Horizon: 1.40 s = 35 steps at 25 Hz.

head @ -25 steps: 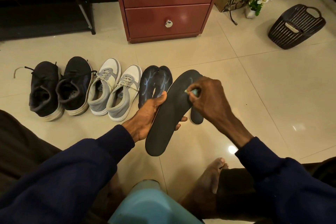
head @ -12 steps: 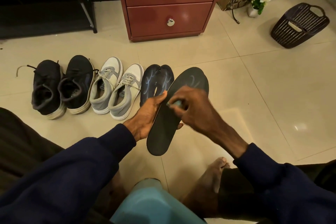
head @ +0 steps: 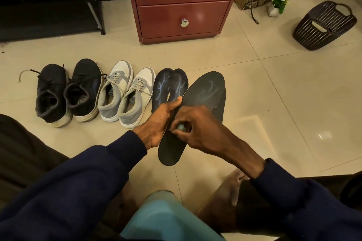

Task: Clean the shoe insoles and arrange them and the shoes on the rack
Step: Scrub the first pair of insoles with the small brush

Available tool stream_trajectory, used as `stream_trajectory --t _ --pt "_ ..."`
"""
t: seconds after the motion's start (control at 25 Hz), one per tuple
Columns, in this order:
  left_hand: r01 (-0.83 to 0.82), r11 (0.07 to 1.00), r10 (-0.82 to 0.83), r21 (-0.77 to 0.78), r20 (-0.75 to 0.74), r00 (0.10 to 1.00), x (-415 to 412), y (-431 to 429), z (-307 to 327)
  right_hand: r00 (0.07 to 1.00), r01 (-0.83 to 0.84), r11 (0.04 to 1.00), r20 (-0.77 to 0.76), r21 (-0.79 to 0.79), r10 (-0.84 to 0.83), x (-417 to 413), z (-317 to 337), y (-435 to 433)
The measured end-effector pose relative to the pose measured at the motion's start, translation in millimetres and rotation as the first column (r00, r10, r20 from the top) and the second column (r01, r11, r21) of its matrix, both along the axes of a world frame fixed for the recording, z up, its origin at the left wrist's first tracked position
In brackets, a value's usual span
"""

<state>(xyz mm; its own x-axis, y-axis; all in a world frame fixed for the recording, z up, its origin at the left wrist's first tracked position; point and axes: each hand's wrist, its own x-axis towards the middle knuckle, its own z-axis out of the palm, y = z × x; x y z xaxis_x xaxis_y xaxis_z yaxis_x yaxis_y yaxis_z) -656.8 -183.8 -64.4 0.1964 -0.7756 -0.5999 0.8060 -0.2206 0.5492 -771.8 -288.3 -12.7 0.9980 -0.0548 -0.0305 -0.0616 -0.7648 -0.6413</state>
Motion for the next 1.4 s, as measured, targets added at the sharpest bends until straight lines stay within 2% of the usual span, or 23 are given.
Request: stream_trajectory --t 0.04,0.16,0.24,0.28,0.36,0.44,0.52,0.6,0.64,0.68,0.72,0.8,0.88,0.96,1.04,1.08,1.12,1.2,1.28,1.32,1.4 --pt "-0.003 1.0 0.003 -0.007 0.001 1.0 -0.5 0.1 0.0 1.0 -0.005 1.0 -0.014 -0.019 0.005 1.6 0.7 -3.3" --pt "0.051 0.996 -0.055 -0.07 -0.057 0.997 -4.0 -4.2 5.8 0.955 0.294 0.941 0.084 -0.165 -0.283 6.7 1.0 -32.9" --pt "0.052 0.996 -0.056 -0.071 -0.058 0.997 -5.1 -4.5 6.0 0.921 0.386 0.898 0.143 -0.21 -0.363 5.4 -0.4 -35.9" --pt "0.032 0.998 -0.035 -0.054 -0.056 0.998 -4.4 -3.3 6.0 0.938 0.337 0.924 0.142 -0.18 -0.315 4.8 -1.6 -27.1" --pt "-0.007 1.0 0.006 -0.011 -0.038 0.999 -1.6 -0.8 1.4 0.991 0.13 0.989 0.041 -0.068 -0.127 1.5 -1.0 -3.4" --pt "-0.007 1.0 0.007 0.009 -0.025 1.0 -1.8 0.7 -1.3 0.998 0.034 0.999 -0.043 -0.014 -0.034 2.1 -0.1 -3.5" --pt "0.021 0.999 -0.023 -0.032 -0.072 0.997 -4.6 -1.5 2.3 0.982 0.188 0.978 -0.007 -0.087 -0.19 6.2 0.4 -25.2" --pt "0.06 0.996 -0.066 -0.07 -0.086 0.994 -5.4 -3.6 5.2 0.916 0.396 0.878 0.05 -0.269 -0.398 6.0 2.1 -48.2" --pt "0.066 0.995 -0.072 -0.077 -0.08 0.994 -5.5 -3.9 7.8 0.888 0.452 0.836 0.071 -0.31 -0.454 4.6 1.5 -53.3" --pt "0.068 0.994 -0.074 -0.08 -0.071 0.995 -4.8 -3.3 9.0 0.884 0.462 0.837 0.077 -0.294 -0.461 3.5 1.0 -52.1" --pt "0.058 0.996 -0.063 -0.072 -0.072 0.995 -3.5 -2.5 8.6 0.91 0.413 0.882 0.056 -0.228 -0.412 2.4 0.8 -44.8" --pt "0.019 0.998 -0.023 -0.053 -0.08 0.997 -2.2 -0.6 8.1 0.981 0.188 0.98 -0.028 -0.069 -0.19 0.1 1.5 -24.9" --pt "-0.003 0.999 -0.001 -0.054 -0.068 0.998 -2.2 -0.3 5.5 0.994 0.077 0.996 -0.079 -0.045 -0.08 1.0 1.0 -24.3" --pt "0.032 0.997 -0.038 -0.076 -0.073 0.997 -2.8 -1.2 6.1 0.973 0.227 0.957 0.001 -0.178 -0.231 5.4 -3.9 -47.0" --pt "0.056 0.994 -0.064 -0.093 -0.083 0.994 -3.4 -1.9 8.2 0.891 0.453 0.844 0.102 -0.287 -0.443 3.6 -7.4 -70.8" --pt "0.061 0.993 -0.069 -0.097 -0.087 0.994 -3.8 -1.7 9.2 0.852 0.522 0.81 0.134 -0.267 -0.506 1.4 -9.1 -74.5" --pt "0.063 0.993 -0.072 -0.1 -0.088 0.993 -3.2 -1.4 9.1 0.841 0.541 0.815 0.146 -0.209 -0.521 0.4 -10.1 -70.7" --pt "0.054 0.994 -0.064 -0.097 -0.101 0.993 -2.7 -0.5 9.2 0.914 0.402 0.914 0.079 -0.061 -0.397 0.8 -6.2 -48.2" --pt "0.045 0.995 -0.053 -0.088 -0.092 0.994 -3.8 0.2 7.9 0.979 0.201 0.979 -0.032 -0.012 -0.201 0.2 -1.7 -32.1" --pt "0.047 0.995 -0.055 -0.084 -0.085 0.995 -4.5 0.0 8.1 0.985 0.167 0.984 -0.035 -0.064 -0.17 1.3 -1.4 -35.1" --pt "0.065 0.992 -0.075 -0.108 -0.094 0.993 -3.4 -0.8 7.4 0.957 0.29 0.933 0.054 -0.212 -0.286 5.2 -4.0 -57.1"
